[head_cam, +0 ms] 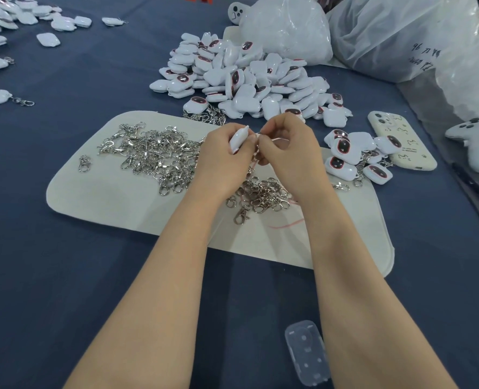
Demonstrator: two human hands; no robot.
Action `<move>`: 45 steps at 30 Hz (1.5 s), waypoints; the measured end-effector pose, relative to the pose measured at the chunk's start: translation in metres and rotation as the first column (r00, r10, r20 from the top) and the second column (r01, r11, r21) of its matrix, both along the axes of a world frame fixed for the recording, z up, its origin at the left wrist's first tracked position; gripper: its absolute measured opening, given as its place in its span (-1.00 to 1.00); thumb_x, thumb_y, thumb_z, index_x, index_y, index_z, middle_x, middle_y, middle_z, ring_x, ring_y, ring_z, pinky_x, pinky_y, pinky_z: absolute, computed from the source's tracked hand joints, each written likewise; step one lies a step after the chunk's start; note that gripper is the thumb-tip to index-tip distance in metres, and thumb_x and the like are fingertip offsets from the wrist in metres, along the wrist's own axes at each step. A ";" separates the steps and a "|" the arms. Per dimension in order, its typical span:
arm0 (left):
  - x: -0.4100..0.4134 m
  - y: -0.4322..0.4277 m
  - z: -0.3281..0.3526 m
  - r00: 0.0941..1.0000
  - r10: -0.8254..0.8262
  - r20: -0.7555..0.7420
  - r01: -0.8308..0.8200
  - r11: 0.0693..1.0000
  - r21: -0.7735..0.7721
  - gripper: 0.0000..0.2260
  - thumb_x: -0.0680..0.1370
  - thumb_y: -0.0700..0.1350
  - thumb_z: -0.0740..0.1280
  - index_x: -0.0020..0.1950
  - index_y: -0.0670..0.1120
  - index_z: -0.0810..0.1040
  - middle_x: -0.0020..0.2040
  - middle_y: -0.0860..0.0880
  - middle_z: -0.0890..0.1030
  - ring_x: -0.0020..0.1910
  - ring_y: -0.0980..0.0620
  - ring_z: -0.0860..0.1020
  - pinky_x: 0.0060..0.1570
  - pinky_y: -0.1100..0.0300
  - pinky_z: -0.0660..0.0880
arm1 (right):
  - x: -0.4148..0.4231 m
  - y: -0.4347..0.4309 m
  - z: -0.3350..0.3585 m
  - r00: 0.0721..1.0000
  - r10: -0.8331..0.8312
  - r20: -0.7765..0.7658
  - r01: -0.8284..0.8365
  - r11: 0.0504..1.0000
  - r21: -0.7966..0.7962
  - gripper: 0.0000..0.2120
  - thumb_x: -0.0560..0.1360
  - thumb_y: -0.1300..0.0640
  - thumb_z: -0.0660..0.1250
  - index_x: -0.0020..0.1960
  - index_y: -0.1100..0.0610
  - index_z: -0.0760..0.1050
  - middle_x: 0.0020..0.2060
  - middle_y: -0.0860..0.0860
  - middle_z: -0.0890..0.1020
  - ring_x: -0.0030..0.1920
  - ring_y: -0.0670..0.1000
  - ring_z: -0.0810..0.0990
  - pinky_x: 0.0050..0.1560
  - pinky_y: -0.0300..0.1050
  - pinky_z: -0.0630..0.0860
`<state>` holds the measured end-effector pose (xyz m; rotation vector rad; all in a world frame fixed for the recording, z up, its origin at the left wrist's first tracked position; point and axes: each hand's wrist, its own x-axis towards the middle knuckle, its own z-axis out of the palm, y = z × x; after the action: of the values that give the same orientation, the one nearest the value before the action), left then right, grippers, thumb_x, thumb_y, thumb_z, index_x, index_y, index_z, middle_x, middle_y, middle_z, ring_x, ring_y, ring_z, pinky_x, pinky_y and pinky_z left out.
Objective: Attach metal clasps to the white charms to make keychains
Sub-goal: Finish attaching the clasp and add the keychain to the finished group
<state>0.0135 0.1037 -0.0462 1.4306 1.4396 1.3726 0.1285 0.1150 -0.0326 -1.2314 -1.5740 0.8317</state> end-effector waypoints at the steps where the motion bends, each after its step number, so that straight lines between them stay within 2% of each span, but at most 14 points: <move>1: 0.000 0.000 0.000 1.000 0.005 -0.003 -0.005 1.000 -0.003 -0.92 0.57 -0.16 0.30 -0.12 -0.06 0.54 -0.31 0.04 0.54 -0.33 0.06 0.47 -0.28 0.22 0.40 | 0.000 0.000 0.000 1.000 0.006 0.008 -0.006 1.000 0.004 -0.82 0.47 0.30 0.29 -0.18 0.05 0.39 -0.32 -0.04 0.55 -0.45 -0.12 0.54 -0.26 -0.10 0.53; 6: 0.000 -0.001 0.000 1.000 0.012 -0.027 -0.012 1.000 -0.008 -0.85 0.56 -0.16 0.30 -0.20 0.01 0.49 -0.32 0.04 0.53 -0.31 0.02 0.48 -0.26 0.17 0.42 | 0.003 0.001 0.000 0.997 0.035 0.063 -0.036 0.999 0.013 -0.78 0.47 0.29 0.31 -0.20 0.01 0.38 -0.30 -0.07 0.53 -0.41 -0.08 0.55 -0.19 0.00 0.56; 10: -0.001 0.000 0.000 1.000 0.019 -0.022 -0.019 0.999 -0.036 -0.94 0.56 -0.16 0.29 -0.09 -0.08 0.55 -0.25 0.02 0.57 -0.25 0.00 0.52 -0.15 0.07 0.50 | 0.002 0.002 -0.001 0.993 0.039 0.110 -0.040 0.999 0.007 -0.78 0.48 0.30 0.31 -0.20 0.01 0.40 -0.29 -0.06 0.56 -0.36 -0.01 0.62 -0.14 0.05 0.60; 13: -0.001 0.000 0.000 1.000 0.017 -0.007 -0.017 0.999 -0.038 -0.93 0.56 -0.17 0.29 -0.10 -0.10 0.55 -0.23 -0.04 0.58 -0.26 -0.01 0.51 -0.14 0.01 0.52 | 0.003 0.003 -0.001 0.989 0.051 0.141 -0.049 0.999 -0.017 -0.83 0.49 0.27 0.31 -0.18 0.04 0.40 -0.27 -0.03 0.57 -0.32 -0.01 0.65 -0.08 0.04 0.60; 16: -0.001 -0.001 -0.001 1.000 0.003 0.015 -0.003 0.999 -0.033 -0.88 0.56 -0.18 0.30 -0.18 -0.06 0.55 -0.30 -0.02 0.57 -0.31 0.02 0.49 -0.19 0.04 0.51 | 0.005 0.004 -0.001 0.983 0.072 0.166 -0.067 0.997 -0.037 -0.85 0.50 0.27 0.30 -0.17 0.07 0.40 -0.25 -0.04 0.55 -0.30 0.00 0.66 -0.06 0.08 0.59; 19: -0.003 -0.002 -0.002 0.993 -0.045 0.106 0.050 0.998 -0.044 -0.84 0.56 -0.20 0.29 -0.21 -0.06 0.55 -0.35 0.00 0.58 -0.35 0.06 0.52 -0.18 0.10 0.51 | 0.007 0.004 0.001 0.984 0.053 0.168 -0.052 0.999 -0.011 -0.81 0.49 0.29 0.28 -0.21 0.04 0.38 -0.26 -0.03 0.55 -0.31 0.01 0.65 -0.09 0.07 0.59; 23: -0.004 0.000 -0.002 0.975 -0.075 0.210 0.088 0.995 -0.051 -0.83 0.54 -0.26 0.30 -0.18 -0.05 0.59 -0.31 0.01 0.60 -0.36 0.13 0.55 -0.16 0.20 0.57 | 0.007 0.003 0.001 0.998 0.042 0.035 -0.041 0.999 -0.023 -0.82 0.47 0.34 0.29 -0.21 0.10 0.39 -0.32 0.02 0.57 -0.42 -0.08 0.61 -0.23 -0.14 0.59; 26: -0.005 -0.001 -0.002 0.985 -0.081 0.150 0.088 0.995 -0.036 -0.78 0.51 -0.25 0.34 -0.24 0.05 0.58 -0.37 0.12 0.58 -0.39 0.17 0.51 -0.22 0.23 0.51 | 0.008 0.001 0.002 0.993 0.052 -0.103 -0.059 0.996 -0.072 -0.87 0.48 0.37 0.30 -0.17 0.18 0.41 -0.35 0.05 0.56 -0.44 -0.11 0.59 -0.25 -0.20 0.59; 28: -0.005 -0.002 -0.001 0.989 -0.074 0.125 0.076 0.997 -0.013 -0.77 0.51 -0.23 0.37 -0.25 0.09 0.57 -0.39 0.16 0.57 -0.39 0.20 0.50 -0.23 0.26 0.48 | 0.009 0.000 0.002 0.988 0.068 -0.141 -0.081 0.993 -0.090 -0.89 0.48 0.37 0.30 -0.15 0.21 0.43 -0.34 0.08 0.55 -0.43 -0.11 0.59 -0.26 -0.22 0.59; 32: -0.004 -0.003 0.001 0.996 -0.056 0.073 0.056 0.998 0.008 -0.82 0.52 -0.18 0.37 -0.23 0.08 0.56 -0.46 0.20 0.54 -0.44 0.26 0.46 -0.31 0.34 0.42 | 0.009 0.000 0.004 0.983 0.080 -0.163 -0.099 0.989 -0.113 -0.91 0.49 0.39 0.27 -0.13 0.24 0.43 -0.31 0.12 0.54 -0.42 -0.10 0.59 -0.26 -0.24 0.58; 36: -0.003 -0.002 0.000 0.999 -0.026 0.018 0.026 1.000 0.012 -0.82 0.53 -0.16 0.35 -0.24 0.07 0.54 -0.46 0.15 0.49 -0.43 0.18 0.43 -0.31 0.25 0.38 | 0.009 -0.001 0.003 0.978 0.118 -0.174 -0.140 0.983 -0.117 -0.95 0.50 0.36 0.30 -0.09 0.26 0.44 -0.28 0.13 0.54 -0.39 -0.07 0.60 -0.23 -0.22 0.58; 41: -0.003 -0.002 -0.001 0.997 -0.036 0.066 0.037 0.999 -0.013 -0.81 0.54 -0.17 0.34 -0.26 0.03 0.52 -0.50 0.12 0.47 -0.46 0.16 0.40 -0.38 0.27 0.36 | 0.011 0.001 0.001 0.981 0.146 -0.130 -0.160 0.982 -0.104 -0.90 0.50 0.36 0.31 -0.13 0.23 0.42 -0.29 0.07 0.56 -0.35 -0.03 0.62 -0.19 -0.19 0.59; 43: -0.004 -0.002 -0.001 0.995 -0.050 0.090 0.053 0.998 -0.030 -0.83 0.54 -0.17 0.34 -0.24 0.01 0.52 -0.54 0.13 0.49 -0.50 0.17 0.42 -0.40 0.29 0.39 | 0.012 0.001 0.000 0.982 0.149 -0.113 -0.160 0.983 -0.094 -0.89 0.50 0.36 0.31 -0.14 0.21 0.42 -0.27 0.07 0.56 -0.35 -0.04 0.63 -0.20 -0.21 0.59; 45: -0.003 -0.002 -0.001 0.988 -0.069 0.140 0.078 0.995 -0.056 -0.88 0.55 -0.16 0.34 -0.18 -0.01 0.52 -0.50 0.11 0.53 -0.51 0.16 0.46 -0.38 0.24 0.46 | 0.012 0.002 -0.001 0.989 0.117 -0.093 -0.125 0.989 -0.082 -0.88 0.50 0.36 0.31 -0.15 0.19 0.42 -0.28 0.05 0.55 -0.36 -0.07 0.63 -0.20 -0.19 0.60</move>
<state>0.0102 0.1016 -0.0469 1.3108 1.3162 1.3429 0.1408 0.1175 -0.0332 -1.1534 -1.5671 1.0284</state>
